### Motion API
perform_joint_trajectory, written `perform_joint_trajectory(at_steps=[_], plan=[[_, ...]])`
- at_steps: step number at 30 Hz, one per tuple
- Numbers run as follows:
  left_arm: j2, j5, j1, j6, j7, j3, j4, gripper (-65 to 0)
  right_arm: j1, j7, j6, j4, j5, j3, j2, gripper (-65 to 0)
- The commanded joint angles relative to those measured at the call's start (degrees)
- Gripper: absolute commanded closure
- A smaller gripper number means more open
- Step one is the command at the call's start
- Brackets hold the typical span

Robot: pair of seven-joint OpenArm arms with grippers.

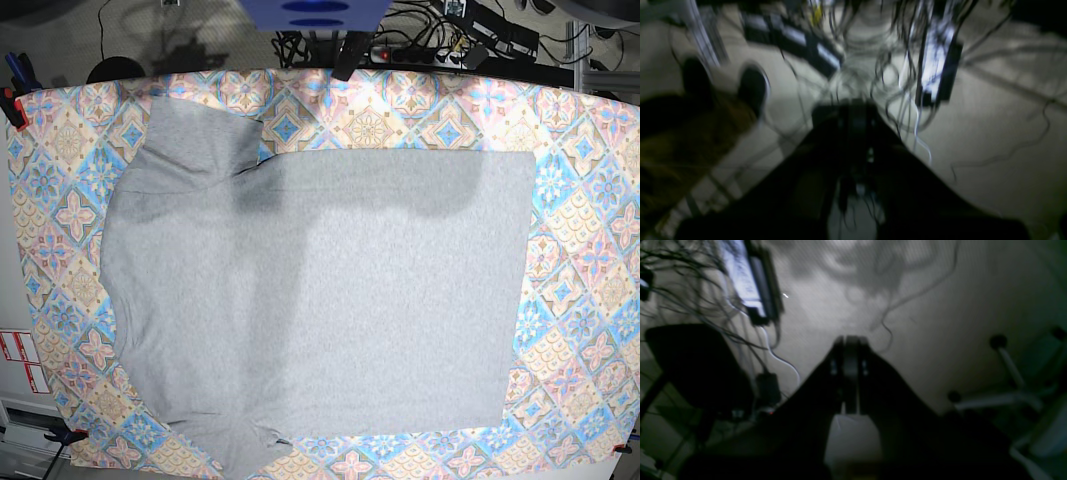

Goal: Fold the T-shirt properly

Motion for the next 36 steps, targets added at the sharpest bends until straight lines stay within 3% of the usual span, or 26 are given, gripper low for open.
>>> perform_joint_trajectory(at_steps=[1, 6, 22, 25, 29, 33, 36], plan=[[-0.54, -0.08, 2.48, 0.32, 0.16, -0.07, 2.48, 0.0, -1.96, 0.24, -0.91, 1.88, 0.14, 2.41, 1.02, 0.0], [-0.63, -0.17, 9.07, 0.41, 0.43, -0.43, 14.88, 0.0, -7.50, 0.24, -0.91, 14.01, 0.14, 10.24, 1.02, 0.0], [-2.30, -0.25, 25.95, 0.67, 0.60, -2.45, 54.00, 0.0, -24.20, -0.38, -0.91, 51.38, 0.23, 18.41, 0.67, 0.0], [-2.21, -0.69, 26.92, 0.67, 0.60, -3.86, 60.06, 0.0, -24.73, -3.63, -0.91, 58.32, 0.23, 19.47, -0.74, 0.0], [-2.21, -6.76, 26.30, 0.67, 1.57, -5.79, 64.02, -1.2, -24.55, -9.52, -0.91, 65.88, 0.23, 20.09, -1.26, 0.0], [-2.56, -16.25, 20.94, 0.67, 10.19, -6.76, 65.43, -12.1, -22.53, -15.06, -0.91, 71.68, 0.23, 19.03, -1.26, 0.0], [-2.39, -23.55, 16.99, 0.67, 15.37, -10.98, 65.34, -16.3, -19.54, -20.16, -0.91, 73.09, 0.23, 18.33, -1.26, 0.0]])
